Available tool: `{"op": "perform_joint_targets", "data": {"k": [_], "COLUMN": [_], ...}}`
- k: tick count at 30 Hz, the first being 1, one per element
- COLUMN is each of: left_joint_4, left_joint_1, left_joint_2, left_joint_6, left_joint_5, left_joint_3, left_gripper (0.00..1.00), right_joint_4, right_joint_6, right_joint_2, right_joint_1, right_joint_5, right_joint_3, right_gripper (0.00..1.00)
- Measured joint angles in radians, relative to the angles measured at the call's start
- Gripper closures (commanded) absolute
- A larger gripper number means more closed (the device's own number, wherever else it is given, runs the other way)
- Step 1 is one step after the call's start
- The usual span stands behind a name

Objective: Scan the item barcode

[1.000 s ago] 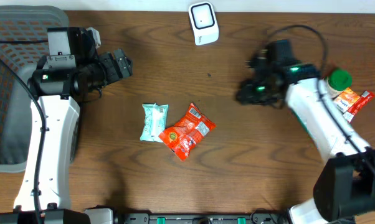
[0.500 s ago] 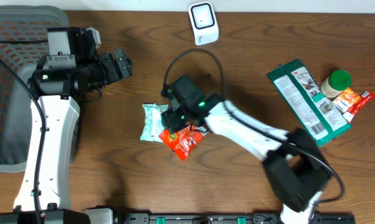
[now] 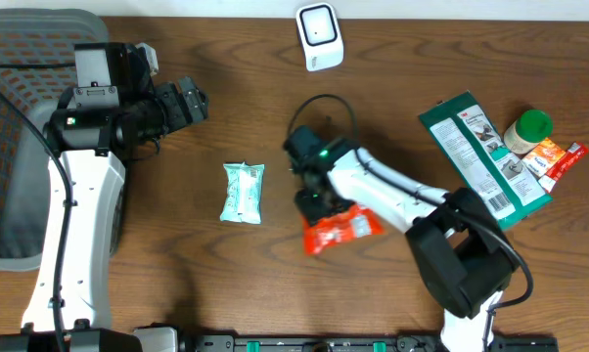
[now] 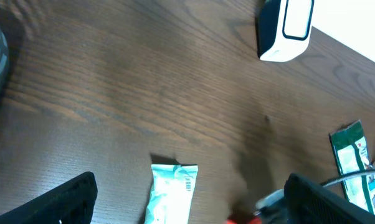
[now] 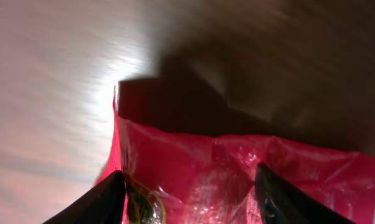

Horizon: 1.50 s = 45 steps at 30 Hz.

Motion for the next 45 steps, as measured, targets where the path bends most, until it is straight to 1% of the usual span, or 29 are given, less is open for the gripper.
{"op": "perform_joint_targets", "data": {"k": [2,6,9,10,11,14,15,16,17,20,23,30,33,35,41,45], "left_joint_4": [0.0,0.0,0.0,0.0,0.0,0.0,0.0,0.0,0.0,0.0,0.0,-0.001,0.0,0.0,-0.001,0.0], "left_joint_1": [0.0,0.0,0.0,0.0,0.0,0.0,0.0,0.0,0.0,0.0,0.0,0.0,0.0,0.0,0.0,0.0], "left_joint_2": [0.0,0.0,0.0,0.0,0.0,0.0,0.0,0.0,0.0,0.0,0.0,0.0,0.0,0.0,0.0,0.0], "left_joint_6": [0.0,0.0,0.0,0.0,0.0,0.0,0.0,0.0,0.0,0.0,0.0,0.0,0.0,0.0,0.0,0.0], "left_joint_5": [0.0,0.0,0.0,0.0,0.0,0.0,0.0,0.0,0.0,0.0,0.0,0.0,0.0,0.0,0.0,0.0], "left_joint_3": [0.0,0.0,0.0,0.0,0.0,0.0,0.0,0.0,0.0,0.0,0.0,0.0,0.0,0.0,0.0,0.0], "left_gripper": [0.04,0.04,0.04,0.04,0.04,0.04,0.04,0.04,0.04,0.04,0.04,0.04,0.04,0.04,0.04,0.04], "right_joint_4": [-0.023,-0.058,-0.087,-0.098,-0.118,-0.199,-0.228,-0.263,-0.298,-0.322,-0.309,-0.202,-0.114,-0.024,0.229,0.362], "right_joint_6": [-0.011,-0.05,-0.092,-0.11,-0.122,-0.143,-0.152,-0.154,-0.154,-0.155,-0.156,-0.156,-0.165,-0.178,-0.183,-0.148], "right_joint_2": [0.0,-0.009,-0.045,-0.074,-0.105,-0.206,-0.227,-0.245,-0.259,-0.262,-0.26,-0.246,-0.246,-0.246,-0.246,-0.246], "right_joint_1": [-0.045,-0.15,-0.169,-0.166,-0.162,-0.154,-0.154,-0.154,-0.154,-0.154,-0.15,-0.125,-0.122,-0.122,-0.122,-0.122], "right_joint_5": [0.034,0.064,0.051,0.039,0.029,0.01,0.009,0.008,0.006,-0.002,-0.022,-0.039,-0.041,-0.037,0.028,0.099], "right_joint_3": [0.0,0.015,0.055,0.072,0.084,0.107,0.112,0.116,0.117,0.098,0.023,-0.183,-0.254,-0.286,-0.311,-0.312], "right_gripper": [0.41,0.37,0.34,0.36,0.42,0.83,0.9,0.94,0.96,0.99,0.99,0.96,0.96,0.96,0.95,0.97]}}
